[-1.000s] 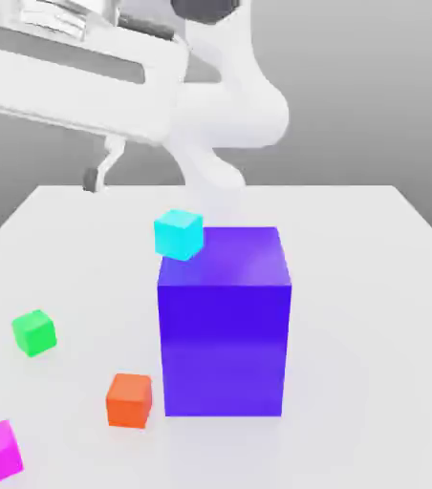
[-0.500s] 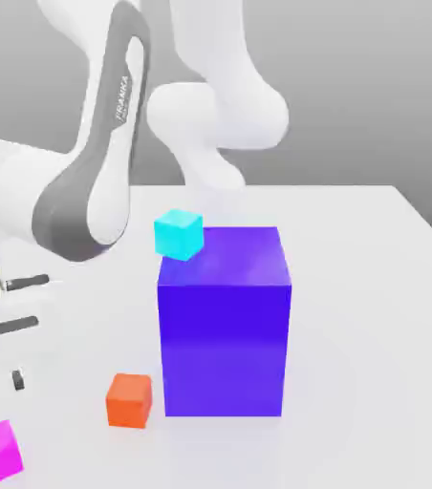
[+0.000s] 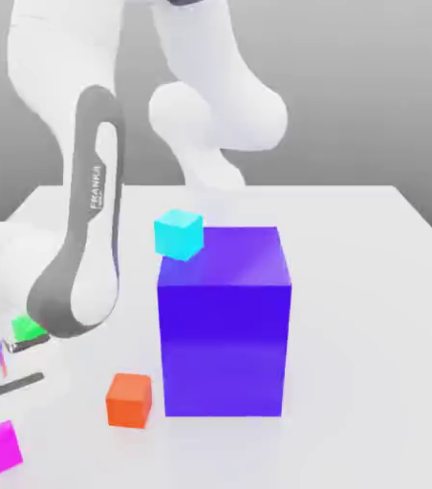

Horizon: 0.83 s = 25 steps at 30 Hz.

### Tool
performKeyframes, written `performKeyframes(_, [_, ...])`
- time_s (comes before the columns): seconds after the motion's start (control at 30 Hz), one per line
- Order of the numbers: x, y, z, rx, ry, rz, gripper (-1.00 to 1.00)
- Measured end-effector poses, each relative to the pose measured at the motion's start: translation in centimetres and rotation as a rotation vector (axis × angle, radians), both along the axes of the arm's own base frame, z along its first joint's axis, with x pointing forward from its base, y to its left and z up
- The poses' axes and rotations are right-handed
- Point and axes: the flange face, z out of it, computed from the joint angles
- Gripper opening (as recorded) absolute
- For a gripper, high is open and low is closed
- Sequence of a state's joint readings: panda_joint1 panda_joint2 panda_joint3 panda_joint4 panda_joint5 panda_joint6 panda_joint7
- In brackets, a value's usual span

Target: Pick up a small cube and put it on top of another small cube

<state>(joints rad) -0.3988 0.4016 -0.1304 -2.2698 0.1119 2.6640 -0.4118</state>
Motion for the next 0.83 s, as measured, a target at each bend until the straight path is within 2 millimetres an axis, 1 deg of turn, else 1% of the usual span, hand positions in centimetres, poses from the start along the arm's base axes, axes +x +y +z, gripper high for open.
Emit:
performKeyframes(0.03, [-0.8, -0.3, 0.9, -0.002, 0.003, 0.006, -1.00])
performKeyframes(0.13, [-4.9, -1.9, 2.5, -0.011, 0.014, 0.035, -1.00])
performKeyframes(0.3, [-12.6, -3.6, 4.5, -0.014, 0.024, 0.080, -1.00])
performKeyframes(0.37, [-16.3, -4.4, 5.2, -0.012, 0.022, 0.077, -1.00])
performKeyframes(0.43, [-19.5, -4.4, 5.7, -0.008, 0.018, 0.087, -1.00])
performKeyframes(0.5, [-22.2, -3.9, 6.1, -0.004, 0.010, 0.109, -1.00])
performKeyframes(0.53, [-23.1, -3.5, 6.0, -0.001, 0.005, 0.122, -1.00])
performKeyframes(0.57, [-23.5, -3.4, 5.5, 0.000, 0.003, 0.130, -1.00])
performKeyframes(0.73, [-23.8, -3.1, 0.9, 0.001, -0.001, 0.140, -1.00])
performKeyframes(0.77, [-23.9, -3.1, 0.1, 0.001, -0.001, 0.139, 1.00])
performKeyframes(0.83, [-23.9, -3.1, 0.1, 0.001, -0.001, 0.139, 1.00])
